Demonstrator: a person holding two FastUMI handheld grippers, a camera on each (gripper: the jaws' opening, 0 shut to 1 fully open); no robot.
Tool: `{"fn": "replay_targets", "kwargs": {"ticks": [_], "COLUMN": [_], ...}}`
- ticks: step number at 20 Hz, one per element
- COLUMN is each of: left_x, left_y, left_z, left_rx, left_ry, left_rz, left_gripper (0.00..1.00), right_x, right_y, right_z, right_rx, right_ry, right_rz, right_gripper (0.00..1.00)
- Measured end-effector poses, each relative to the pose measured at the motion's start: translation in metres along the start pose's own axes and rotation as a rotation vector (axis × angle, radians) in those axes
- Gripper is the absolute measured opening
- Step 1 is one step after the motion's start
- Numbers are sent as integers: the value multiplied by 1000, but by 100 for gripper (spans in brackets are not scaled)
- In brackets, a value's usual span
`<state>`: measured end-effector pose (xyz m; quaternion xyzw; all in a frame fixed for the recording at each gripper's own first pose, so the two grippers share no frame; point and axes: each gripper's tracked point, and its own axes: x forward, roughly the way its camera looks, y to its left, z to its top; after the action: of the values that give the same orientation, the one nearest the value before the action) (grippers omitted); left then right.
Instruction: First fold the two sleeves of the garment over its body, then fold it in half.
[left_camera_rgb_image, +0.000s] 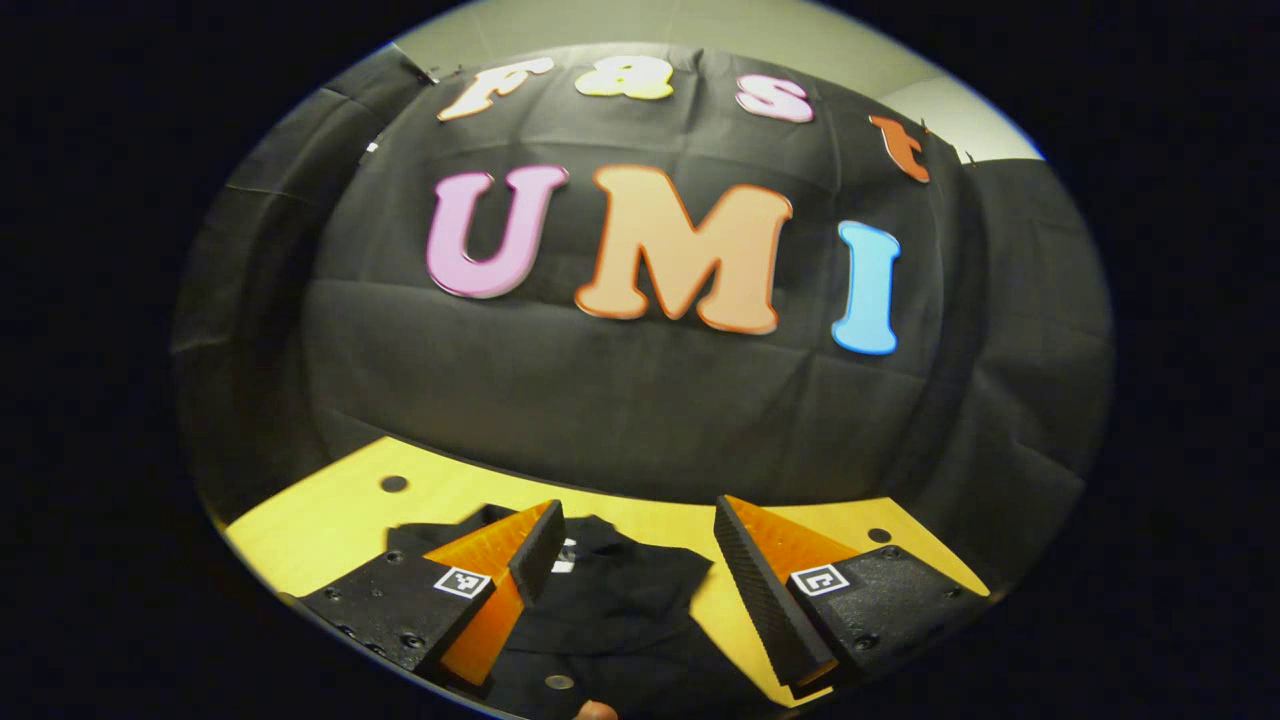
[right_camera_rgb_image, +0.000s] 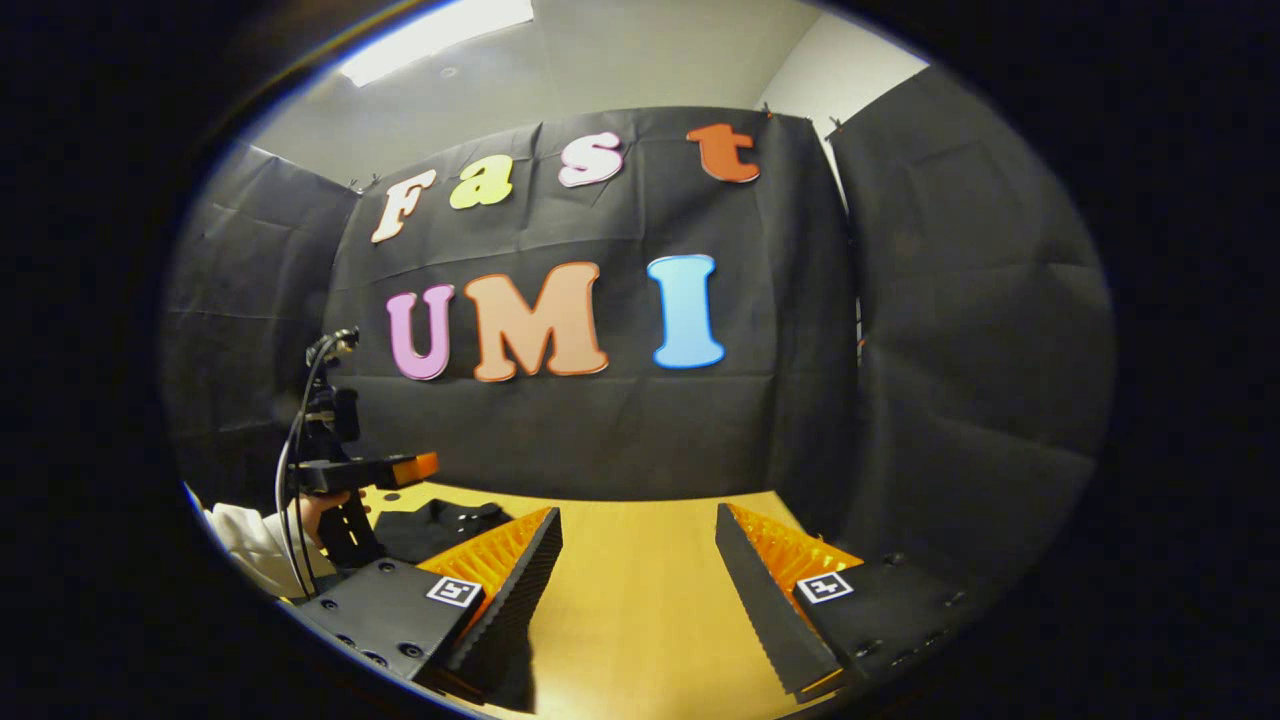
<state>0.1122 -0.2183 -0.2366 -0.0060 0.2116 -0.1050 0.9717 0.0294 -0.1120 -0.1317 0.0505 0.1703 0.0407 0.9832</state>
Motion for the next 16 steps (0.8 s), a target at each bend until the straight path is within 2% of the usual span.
{"fn": "replay_targets", "kwargs": {"ticks": [3, 5, 9, 12, 16], "left_x": [-74, -123, -216, -260, -290], "left_y": [69, 113, 165, 178, 181], "left_z": [-8, -37, -125, -178, -244], "left_rx": [121, 180, 145, 119, 97], "left_ry": [-22, 31, 240, 357, 510], "left_rz": [128, 217, 342, 386, 393], "left_gripper": [92, 92, 93, 92, 93], "right_x": [4, 6, 3, -5, -16], "right_y": [49, 80, 128, 147, 149], "right_z": [-39, -79, -180, -238, -292], "right_rx": [0, -44, -149, -147, -122], "right_ry": [65, 154, 375, 508, 636], "right_rz": [103, 175, 275, 306, 293], "right_gripper": [99, 99, 99, 100, 100]}}
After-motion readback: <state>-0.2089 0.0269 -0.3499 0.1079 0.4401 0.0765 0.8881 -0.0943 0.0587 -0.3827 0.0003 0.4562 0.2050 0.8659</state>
